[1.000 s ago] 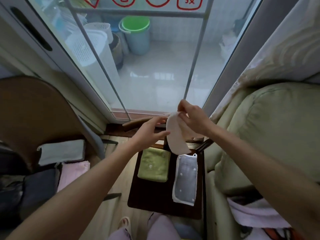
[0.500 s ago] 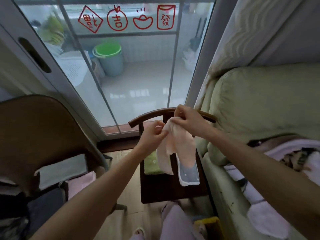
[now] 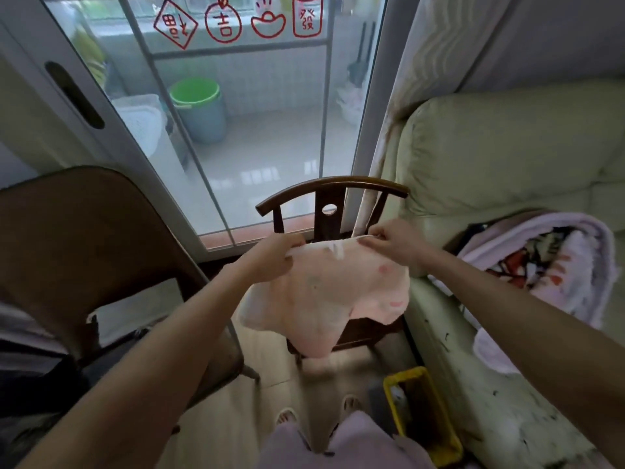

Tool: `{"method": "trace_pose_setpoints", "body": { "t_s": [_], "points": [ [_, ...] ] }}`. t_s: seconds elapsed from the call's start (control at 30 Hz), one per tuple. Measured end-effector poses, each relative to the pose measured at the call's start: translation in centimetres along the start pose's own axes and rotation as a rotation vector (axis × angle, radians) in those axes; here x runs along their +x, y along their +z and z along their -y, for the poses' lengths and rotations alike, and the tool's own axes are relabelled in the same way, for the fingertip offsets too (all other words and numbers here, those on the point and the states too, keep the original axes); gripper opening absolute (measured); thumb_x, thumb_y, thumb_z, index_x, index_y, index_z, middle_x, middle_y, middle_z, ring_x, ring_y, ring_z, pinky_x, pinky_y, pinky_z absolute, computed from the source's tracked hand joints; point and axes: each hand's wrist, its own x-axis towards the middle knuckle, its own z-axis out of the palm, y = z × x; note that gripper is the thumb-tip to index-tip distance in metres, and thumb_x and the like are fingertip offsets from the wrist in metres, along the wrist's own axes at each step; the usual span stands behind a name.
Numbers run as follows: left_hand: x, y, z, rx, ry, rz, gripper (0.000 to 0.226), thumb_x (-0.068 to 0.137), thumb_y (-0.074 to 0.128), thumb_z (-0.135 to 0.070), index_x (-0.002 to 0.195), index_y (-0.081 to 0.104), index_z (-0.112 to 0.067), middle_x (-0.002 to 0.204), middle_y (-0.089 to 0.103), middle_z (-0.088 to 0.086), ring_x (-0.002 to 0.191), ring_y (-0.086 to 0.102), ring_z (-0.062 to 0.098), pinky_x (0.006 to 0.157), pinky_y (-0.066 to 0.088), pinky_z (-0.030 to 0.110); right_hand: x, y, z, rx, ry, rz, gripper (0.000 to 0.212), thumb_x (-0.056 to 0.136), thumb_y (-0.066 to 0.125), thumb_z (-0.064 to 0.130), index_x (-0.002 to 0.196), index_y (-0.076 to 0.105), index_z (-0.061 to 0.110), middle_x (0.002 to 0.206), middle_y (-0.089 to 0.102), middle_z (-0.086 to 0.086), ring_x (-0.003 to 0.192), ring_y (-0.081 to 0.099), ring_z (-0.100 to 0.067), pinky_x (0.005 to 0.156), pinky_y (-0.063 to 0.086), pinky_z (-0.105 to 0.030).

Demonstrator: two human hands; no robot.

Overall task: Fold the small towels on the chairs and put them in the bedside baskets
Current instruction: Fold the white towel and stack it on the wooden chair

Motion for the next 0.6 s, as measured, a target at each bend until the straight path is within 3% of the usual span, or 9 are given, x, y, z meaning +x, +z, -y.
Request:
{"method": "trace_pose_setpoints", "body": {
  "t_s": [0.1, 0.17, 0.3, 0.4, 0.47, 0.53, 0.6],
  "points": [
    [-0.3, 1.0, 0.3, 0.166, -0.102, 0.012, 0.028, 0.091, 0.047, -0.006, 0.111, 0.061, -0.02, 0.106, 0.066, 0.003, 0.094, 0.061, 0.022, 0.078, 0.051, 0.034, -0.7, 0.8, -1.5, -0.099, 0.098, 0.007, 0.045, 0.097, 0.054, 0.035, 0.056, 0.051, 0.015, 0.055, 0.045, 0.001, 0.053, 0.041, -0.012, 0.053, 0.025, -0.032],
    [-0.2, 1.5, 0.6, 0.133, -0.201, -0.034, 0.02, 0.093, 0.048, -0.009, 0.107, 0.061, -0.018, 0.104, 0.066, 0.004, 0.091, 0.06, 0.021, 0.076, 0.05, 0.031, -0.9, 1.2, -2.2, -0.028, 0.178, -0.024, 0.047, 0.097, 0.054, 0.035, 0.056, 0.056, 0.013, 0.055, 0.048, 0.0, 0.054, 0.045, -0.016, 0.054, 0.028, -0.031],
    [0.0, 1.8, -0.9, -0.305, -0.303, -0.172, 0.022, 0.098, 0.053, -0.022, 0.098, 0.069, -0.007, 0.092, 0.066, 0.008, 0.084, 0.059, 0.021, 0.07, 0.044, 0.027, -1.1, 2.9, -0.1, 0.447, 0.401, -0.114, 0.056, 0.097, 0.052, 0.043, 0.072, 0.065, -0.006, 0.065, 0.053, -0.015, 0.061, 0.049, -0.024, 0.058, 0.038, -0.034],
    [-0.1, 1.6, -3.6, -0.652, -0.309, -0.216, 0.027, 0.097, 0.056, -0.032, 0.087, 0.072, -0.013, 0.079, 0.064, 0.003, 0.073, 0.058, 0.014, 0.066, 0.044, 0.022, -0.8, 4.1, 2.4, 0.568, 0.366, -0.092, 0.05, 0.097, 0.052, 0.038, 0.097, 0.066, -0.01, 0.095, 0.063, -0.032, 0.075, 0.057, -0.03, 0.066, 0.045, -0.037],
    [-0.3, 1.6, -4.3, -0.752, -0.28, -0.19, 0.026, 0.096, 0.056, -0.035, 0.091, 0.073, -0.016, 0.093, 0.067, -0.003, 0.086, 0.061, 0.012, 0.078, 0.049, 0.026, -1.0, 4.2, 3.7, 0.639, 0.295, -0.01, 0.039, 0.097, 0.053, 0.031, 0.102, 0.068, -0.006, 0.097, 0.064, -0.028, 0.081, 0.06, -0.031, 0.066, 0.045, -0.029],
    [-0.7, 1.7, -4.4, -0.803, -0.242, -0.105, 0.031, 0.097, 0.054, -0.037, 0.099, 0.073, -0.012, 0.113, 0.065, -0.004, 0.099, 0.061, 0.017, 0.089, 0.051, 0.035, -1.2, 3.9, 4.3, 0.711, 0.22, 0.11, 0.03, 0.096, 0.058, 0.033, 0.101, 0.072, 0.008, 0.093, 0.069, -0.011, 0.085, 0.065, -0.021, 0.068, 0.049, -0.022],
    [-1.2, 1.6, -4.2, -0.876, -0.242, -0.031, 0.034, 0.098, 0.051, -0.039, 0.105, 0.07, -0.012, 0.109, 0.065, 0.004, 0.094, 0.064, 0.02, 0.085, 0.054, 0.034, -1.5, 3.3, 4.4, 0.743, 0.151, 0.194, 0.021, 0.094, 0.061, 0.033, 0.1, 0.074, 0.018, 0.093, 0.071, -0.001, 0.086, 0.068, -0.013, 0.071, 0.052, -0.02]
  ]
}}
